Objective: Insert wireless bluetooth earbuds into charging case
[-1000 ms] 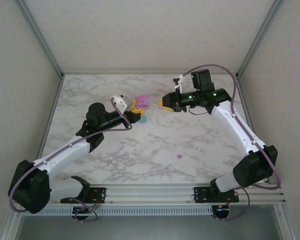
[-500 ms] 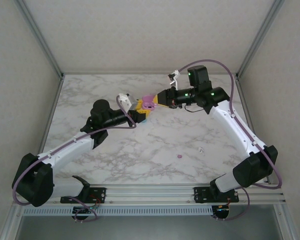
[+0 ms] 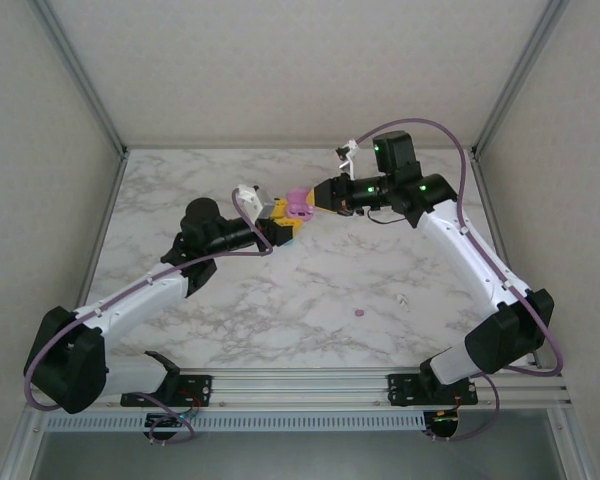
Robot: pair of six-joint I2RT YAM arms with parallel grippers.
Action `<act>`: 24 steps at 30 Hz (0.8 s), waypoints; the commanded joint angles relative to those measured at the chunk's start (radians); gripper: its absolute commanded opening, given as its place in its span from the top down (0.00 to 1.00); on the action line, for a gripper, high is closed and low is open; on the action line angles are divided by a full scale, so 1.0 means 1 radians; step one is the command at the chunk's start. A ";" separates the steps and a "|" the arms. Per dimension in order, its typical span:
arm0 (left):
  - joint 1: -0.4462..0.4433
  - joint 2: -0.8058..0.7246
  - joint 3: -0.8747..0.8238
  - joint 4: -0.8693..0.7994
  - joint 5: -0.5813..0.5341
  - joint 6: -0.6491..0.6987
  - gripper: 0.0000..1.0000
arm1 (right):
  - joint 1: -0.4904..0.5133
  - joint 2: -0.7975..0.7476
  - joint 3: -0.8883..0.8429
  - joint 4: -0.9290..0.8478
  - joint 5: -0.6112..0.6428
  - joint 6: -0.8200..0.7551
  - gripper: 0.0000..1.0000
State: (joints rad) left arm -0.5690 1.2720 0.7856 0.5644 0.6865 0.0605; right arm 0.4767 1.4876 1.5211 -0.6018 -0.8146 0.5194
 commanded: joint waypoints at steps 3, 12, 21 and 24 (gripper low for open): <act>-0.012 -0.026 0.034 0.053 0.017 -0.033 0.75 | 0.015 0.008 0.005 0.010 0.026 -0.029 0.80; -0.017 -0.032 0.034 0.061 0.018 -0.041 0.75 | 0.022 0.001 -0.023 0.065 0.036 -0.003 0.80; -0.017 -0.049 0.017 0.093 -0.017 -0.061 0.75 | 0.034 0.016 -0.007 -0.030 0.078 -0.069 0.76; -0.017 -0.053 0.012 0.110 -0.022 -0.073 0.75 | 0.037 0.021 0.002 -0.061 0.091 -0.089 0.74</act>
State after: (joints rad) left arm -0.5755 1.2633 0.7887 0.5648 0.6716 0.0177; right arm 0.5049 1.4883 1.5112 -0.5880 -0.7620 0.4767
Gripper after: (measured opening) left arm 0.346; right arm 0.254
